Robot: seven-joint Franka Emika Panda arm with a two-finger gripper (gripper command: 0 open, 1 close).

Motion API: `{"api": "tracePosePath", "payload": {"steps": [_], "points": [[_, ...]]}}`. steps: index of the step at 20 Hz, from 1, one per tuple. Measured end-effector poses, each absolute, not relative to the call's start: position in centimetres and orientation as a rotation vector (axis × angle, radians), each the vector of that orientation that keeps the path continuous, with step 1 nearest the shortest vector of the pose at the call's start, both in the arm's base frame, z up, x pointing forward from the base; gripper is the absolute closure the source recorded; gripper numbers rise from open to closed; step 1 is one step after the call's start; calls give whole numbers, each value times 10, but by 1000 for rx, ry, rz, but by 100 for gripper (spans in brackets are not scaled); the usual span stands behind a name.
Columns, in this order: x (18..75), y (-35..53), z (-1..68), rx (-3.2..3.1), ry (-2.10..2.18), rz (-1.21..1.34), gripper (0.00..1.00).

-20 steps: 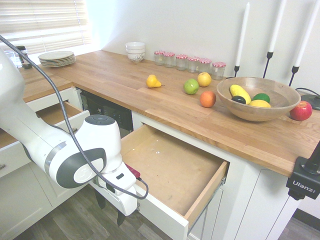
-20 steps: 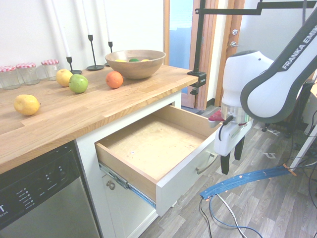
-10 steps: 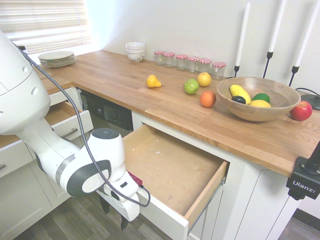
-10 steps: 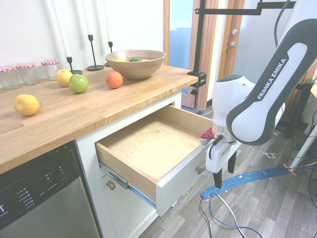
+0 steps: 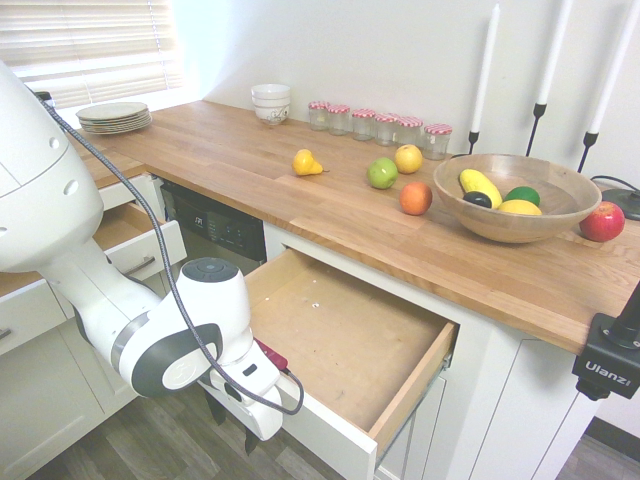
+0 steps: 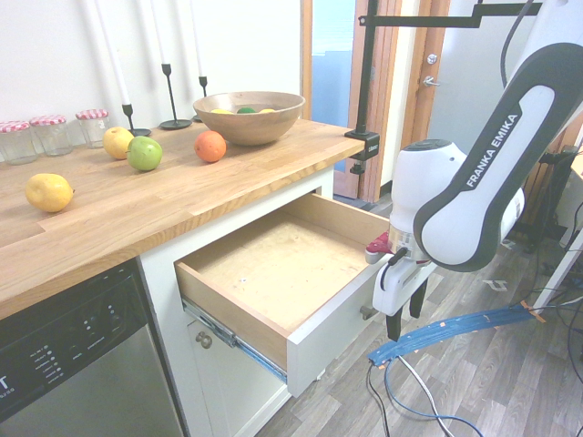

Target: Close the drawer

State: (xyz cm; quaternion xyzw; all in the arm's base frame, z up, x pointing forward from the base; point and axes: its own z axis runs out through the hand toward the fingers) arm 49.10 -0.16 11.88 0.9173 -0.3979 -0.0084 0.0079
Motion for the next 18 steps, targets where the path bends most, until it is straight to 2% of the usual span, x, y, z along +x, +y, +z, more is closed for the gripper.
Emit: {"api": "tracePosePath", "payload": {"steps": [15, 18], "points": [[491, 1, 118, 2873, -1246, -19, 100], [496, -1, 121, 2885, -1271, 57, 100]]}}
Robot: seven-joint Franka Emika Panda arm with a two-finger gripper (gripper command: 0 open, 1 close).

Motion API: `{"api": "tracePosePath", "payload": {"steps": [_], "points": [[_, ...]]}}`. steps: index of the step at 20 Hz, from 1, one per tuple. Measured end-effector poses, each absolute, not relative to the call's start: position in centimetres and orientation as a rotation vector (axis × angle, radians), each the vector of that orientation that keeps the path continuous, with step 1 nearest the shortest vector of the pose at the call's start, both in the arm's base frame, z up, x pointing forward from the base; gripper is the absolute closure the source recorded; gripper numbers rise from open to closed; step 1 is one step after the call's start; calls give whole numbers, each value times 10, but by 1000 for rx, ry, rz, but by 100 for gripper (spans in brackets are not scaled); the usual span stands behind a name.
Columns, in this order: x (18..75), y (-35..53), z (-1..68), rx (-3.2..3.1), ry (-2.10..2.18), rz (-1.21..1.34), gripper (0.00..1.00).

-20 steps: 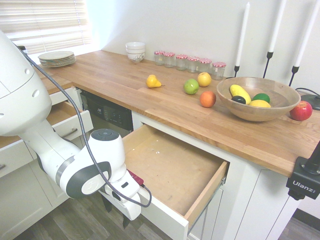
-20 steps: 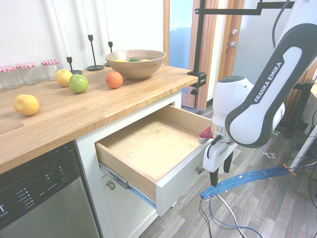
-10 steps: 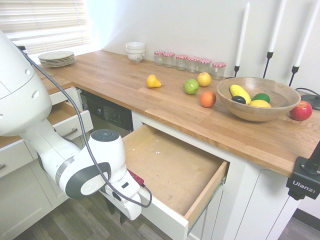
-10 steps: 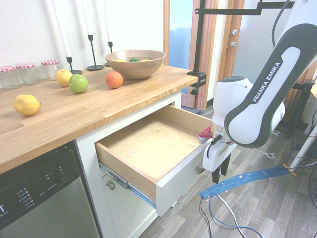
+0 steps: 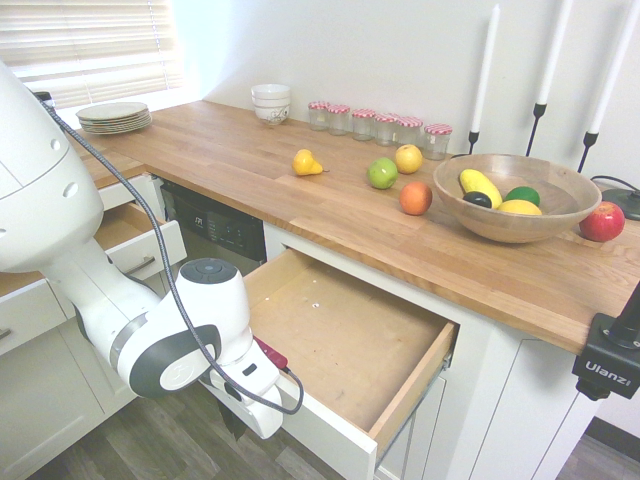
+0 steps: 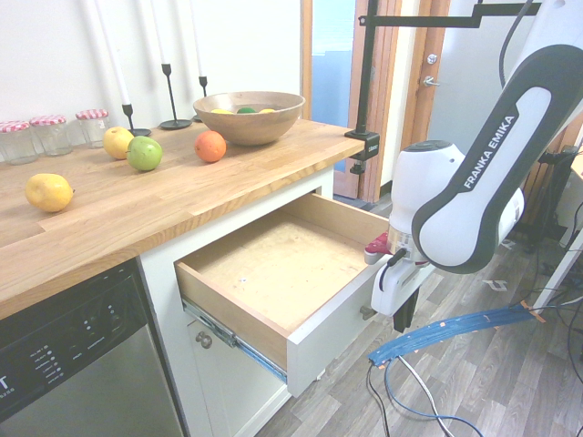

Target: Close the drawer

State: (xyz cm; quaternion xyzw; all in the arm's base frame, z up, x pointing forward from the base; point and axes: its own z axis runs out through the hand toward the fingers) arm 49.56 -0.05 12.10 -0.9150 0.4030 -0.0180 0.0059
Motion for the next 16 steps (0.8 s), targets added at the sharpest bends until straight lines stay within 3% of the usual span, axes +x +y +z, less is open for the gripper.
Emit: {"api": "tracePosePath", "payload": {"steps": [16], "points": [[507, -4, 131, -2747, 1280, -275, 100]]}}
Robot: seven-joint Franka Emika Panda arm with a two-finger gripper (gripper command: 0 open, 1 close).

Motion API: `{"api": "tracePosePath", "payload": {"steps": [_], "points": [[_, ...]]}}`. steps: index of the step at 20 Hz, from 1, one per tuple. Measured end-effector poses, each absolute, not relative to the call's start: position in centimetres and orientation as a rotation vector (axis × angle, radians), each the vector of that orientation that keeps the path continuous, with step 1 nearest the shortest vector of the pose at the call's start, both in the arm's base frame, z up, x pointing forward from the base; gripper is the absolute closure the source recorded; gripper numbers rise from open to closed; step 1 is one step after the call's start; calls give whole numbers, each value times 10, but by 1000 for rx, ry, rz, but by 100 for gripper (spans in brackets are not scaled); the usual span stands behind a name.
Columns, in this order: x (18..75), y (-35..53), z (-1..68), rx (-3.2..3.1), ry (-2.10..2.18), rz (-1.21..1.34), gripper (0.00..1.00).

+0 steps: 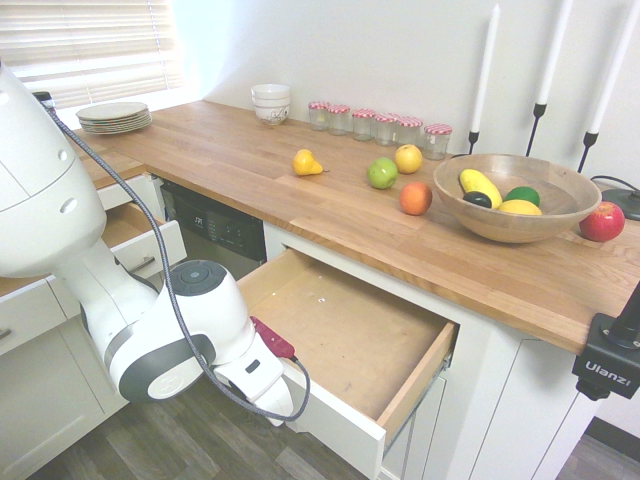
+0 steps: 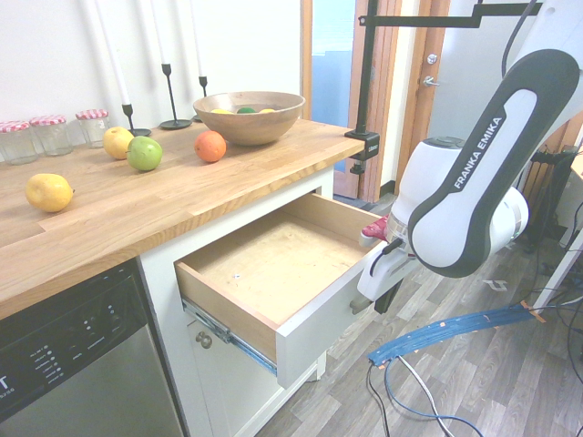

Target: Close the drawer

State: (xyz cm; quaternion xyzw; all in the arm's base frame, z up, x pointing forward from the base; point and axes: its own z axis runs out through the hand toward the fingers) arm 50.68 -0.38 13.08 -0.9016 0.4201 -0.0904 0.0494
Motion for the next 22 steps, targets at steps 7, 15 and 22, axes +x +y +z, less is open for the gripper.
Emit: {"api": "tracePosePath", "payload": {"steps": [7, 15, 22], "points": [[535, -2, 133, -2734, 1271, -292, 100], [588, -1, 134, -2726, 1265, -292, 100], [643, -5, 155, -2697, 1277, -323, 100]]}}
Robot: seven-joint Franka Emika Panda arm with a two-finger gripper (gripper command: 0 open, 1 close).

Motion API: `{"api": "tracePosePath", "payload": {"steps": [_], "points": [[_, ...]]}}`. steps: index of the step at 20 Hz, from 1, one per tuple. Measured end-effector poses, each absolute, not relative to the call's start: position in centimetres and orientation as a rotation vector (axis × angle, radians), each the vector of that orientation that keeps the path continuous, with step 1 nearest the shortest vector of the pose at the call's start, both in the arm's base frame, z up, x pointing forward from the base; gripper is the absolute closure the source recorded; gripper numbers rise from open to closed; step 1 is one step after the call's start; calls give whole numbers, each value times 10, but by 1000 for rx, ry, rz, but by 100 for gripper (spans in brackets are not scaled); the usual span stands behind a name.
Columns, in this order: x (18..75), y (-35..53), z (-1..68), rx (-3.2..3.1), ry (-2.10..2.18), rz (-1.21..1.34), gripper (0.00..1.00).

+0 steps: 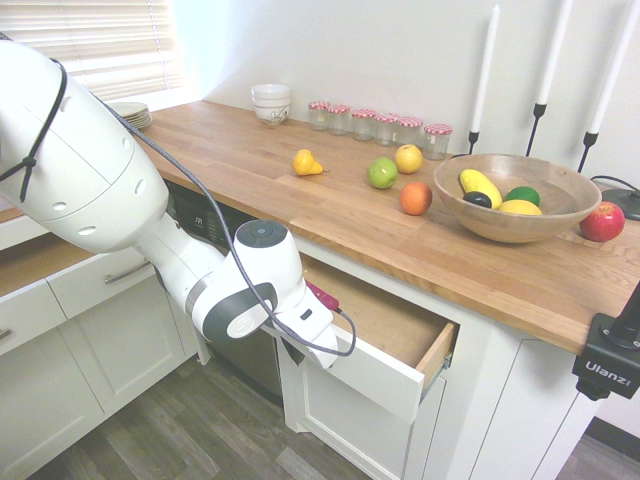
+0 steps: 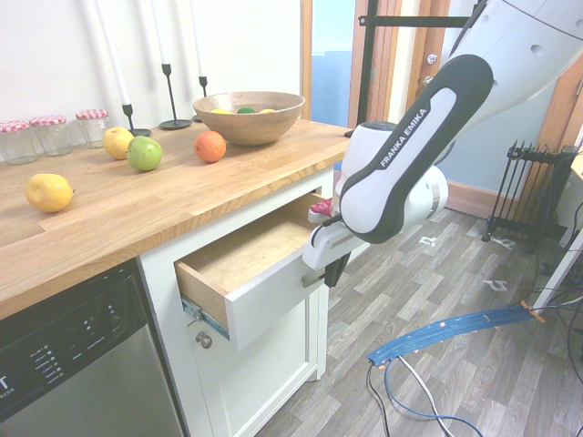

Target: Close the drawer

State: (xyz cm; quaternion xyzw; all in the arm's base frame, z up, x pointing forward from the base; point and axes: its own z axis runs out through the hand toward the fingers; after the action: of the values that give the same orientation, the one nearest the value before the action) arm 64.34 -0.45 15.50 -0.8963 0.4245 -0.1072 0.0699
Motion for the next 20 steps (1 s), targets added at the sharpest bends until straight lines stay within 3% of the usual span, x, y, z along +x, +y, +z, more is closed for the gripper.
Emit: {"api": "tracePosePath", "payload": {"steps": [20], "points": [[719, 4, 151, -2610, 1331, -427, 100]]}}
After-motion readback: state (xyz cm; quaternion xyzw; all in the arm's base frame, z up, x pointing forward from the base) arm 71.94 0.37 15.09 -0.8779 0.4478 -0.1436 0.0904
